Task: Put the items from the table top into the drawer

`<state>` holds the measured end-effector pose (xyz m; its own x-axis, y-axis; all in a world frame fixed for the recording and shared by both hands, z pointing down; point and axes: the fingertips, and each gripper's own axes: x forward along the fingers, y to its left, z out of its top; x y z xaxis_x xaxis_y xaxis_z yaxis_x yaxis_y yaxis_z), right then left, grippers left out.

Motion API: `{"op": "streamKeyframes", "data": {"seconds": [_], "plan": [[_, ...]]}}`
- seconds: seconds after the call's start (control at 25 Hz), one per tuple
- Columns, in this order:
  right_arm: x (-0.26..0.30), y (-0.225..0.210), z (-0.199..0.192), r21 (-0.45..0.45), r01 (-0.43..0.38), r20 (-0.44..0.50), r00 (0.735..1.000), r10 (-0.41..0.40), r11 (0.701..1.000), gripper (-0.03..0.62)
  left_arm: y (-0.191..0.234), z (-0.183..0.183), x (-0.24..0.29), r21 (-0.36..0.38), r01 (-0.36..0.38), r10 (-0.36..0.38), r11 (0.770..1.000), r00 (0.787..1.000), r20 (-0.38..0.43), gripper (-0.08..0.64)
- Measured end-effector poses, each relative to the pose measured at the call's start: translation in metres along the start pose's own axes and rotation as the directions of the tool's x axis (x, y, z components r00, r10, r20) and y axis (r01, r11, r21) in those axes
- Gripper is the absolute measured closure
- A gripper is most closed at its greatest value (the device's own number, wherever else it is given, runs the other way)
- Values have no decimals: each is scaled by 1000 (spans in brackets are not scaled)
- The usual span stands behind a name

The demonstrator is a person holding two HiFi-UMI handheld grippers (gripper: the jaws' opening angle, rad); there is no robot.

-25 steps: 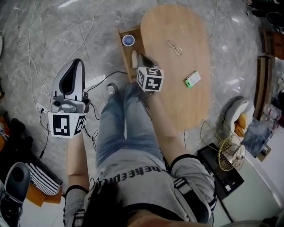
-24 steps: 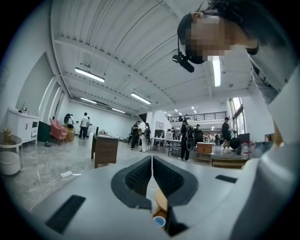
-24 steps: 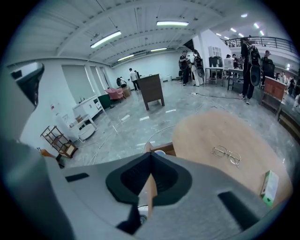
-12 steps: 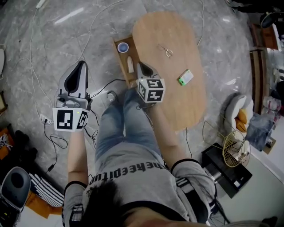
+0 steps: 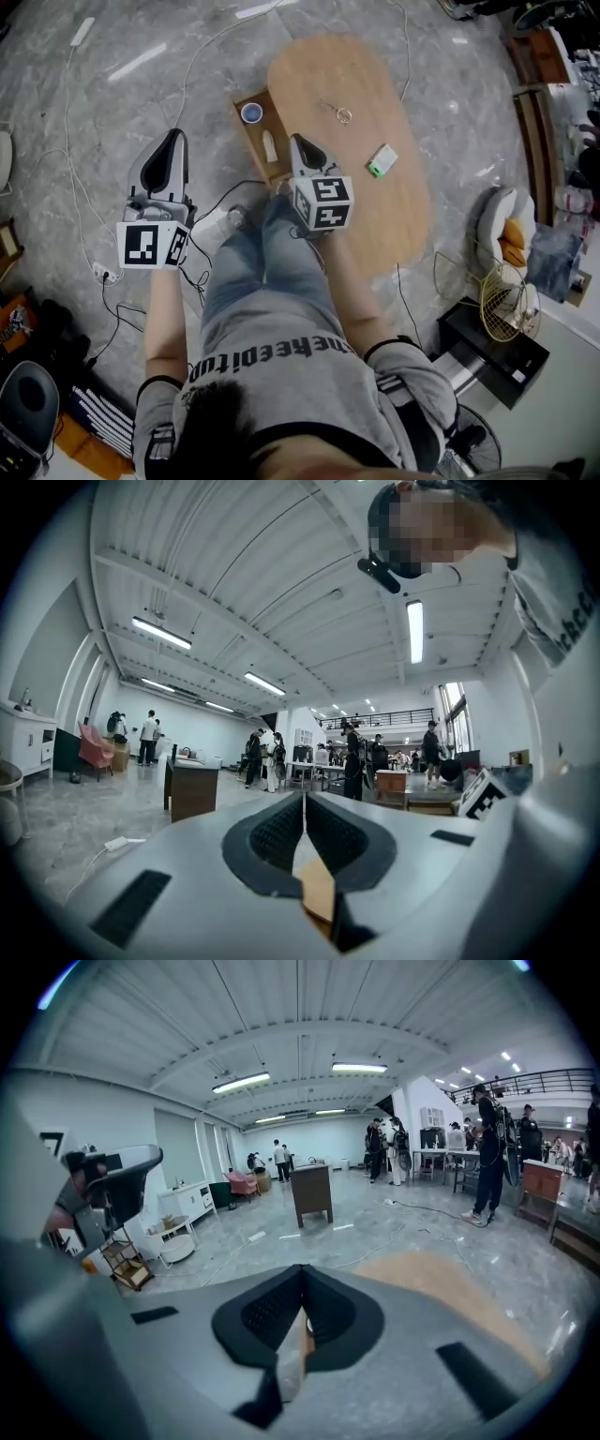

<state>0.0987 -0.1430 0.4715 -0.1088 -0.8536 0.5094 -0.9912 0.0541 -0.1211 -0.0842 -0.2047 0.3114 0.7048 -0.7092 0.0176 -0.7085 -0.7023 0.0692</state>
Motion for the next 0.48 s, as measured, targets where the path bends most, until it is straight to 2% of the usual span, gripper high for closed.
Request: {"op": "streamKeyframes", "data": {"seconds": [0.28, 0.48], "plan": [[-37, -5, 31, 31, 48, 92, 994, -51, 998, 589, -12, 21, -4, 5, 20, -20, 1000, 999, 27, 548], [-58, -6, 56, 22, 67, 162, 984, -70, 997, 589, -19, 37, -3, 15, 37, -38, 999, 998, 47, 548]]}}
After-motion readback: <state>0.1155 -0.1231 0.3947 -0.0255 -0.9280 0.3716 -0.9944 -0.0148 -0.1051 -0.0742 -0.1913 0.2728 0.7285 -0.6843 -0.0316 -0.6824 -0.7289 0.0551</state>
